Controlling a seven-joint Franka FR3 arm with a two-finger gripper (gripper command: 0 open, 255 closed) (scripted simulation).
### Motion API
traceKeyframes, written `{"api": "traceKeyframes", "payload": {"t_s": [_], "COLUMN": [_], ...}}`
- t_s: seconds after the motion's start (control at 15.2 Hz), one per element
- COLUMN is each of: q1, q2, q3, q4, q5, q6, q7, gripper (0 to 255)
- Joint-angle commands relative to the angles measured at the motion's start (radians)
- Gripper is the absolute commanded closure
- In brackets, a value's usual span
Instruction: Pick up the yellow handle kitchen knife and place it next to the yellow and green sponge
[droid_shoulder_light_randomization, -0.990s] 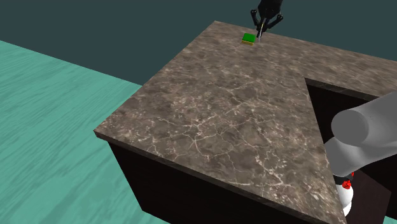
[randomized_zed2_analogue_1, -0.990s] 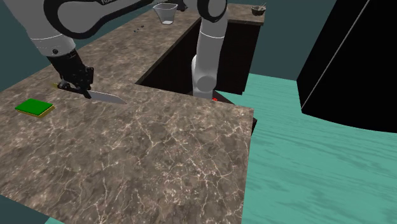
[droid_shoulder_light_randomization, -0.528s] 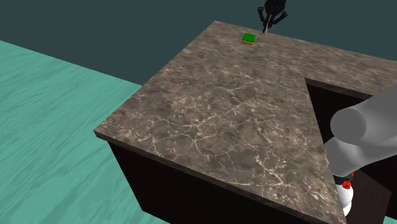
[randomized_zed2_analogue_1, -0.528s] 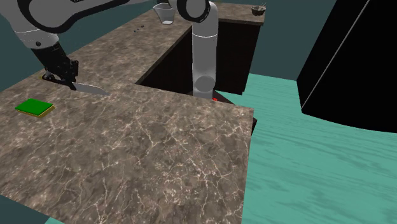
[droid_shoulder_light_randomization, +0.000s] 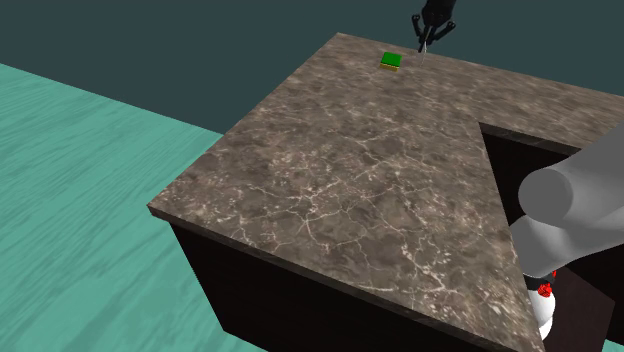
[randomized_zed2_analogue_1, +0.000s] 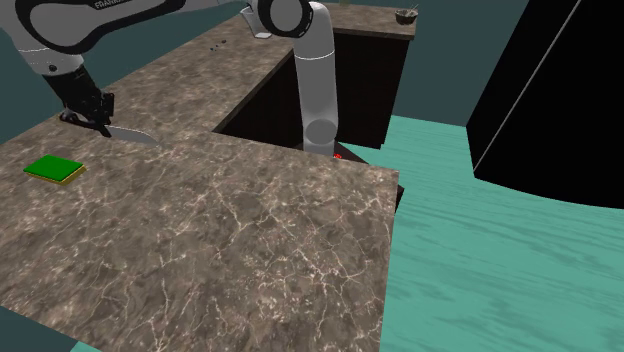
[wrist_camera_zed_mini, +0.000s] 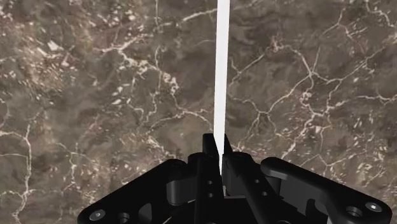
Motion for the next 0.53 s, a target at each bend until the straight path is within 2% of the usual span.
{"api": "traceKeyframes", "payload": {"t_s": [0.0,0.46], "q1": [0.000,-0.001], "q2": [0.003,0.007], "q3": [0.000,-0.001], "q4": [-0.024,-0.115], "q5": [-0.001,-0.002], "q6": [0.028,0.121], "q7": [0.000,0.001], "gripper": [255,255]}}
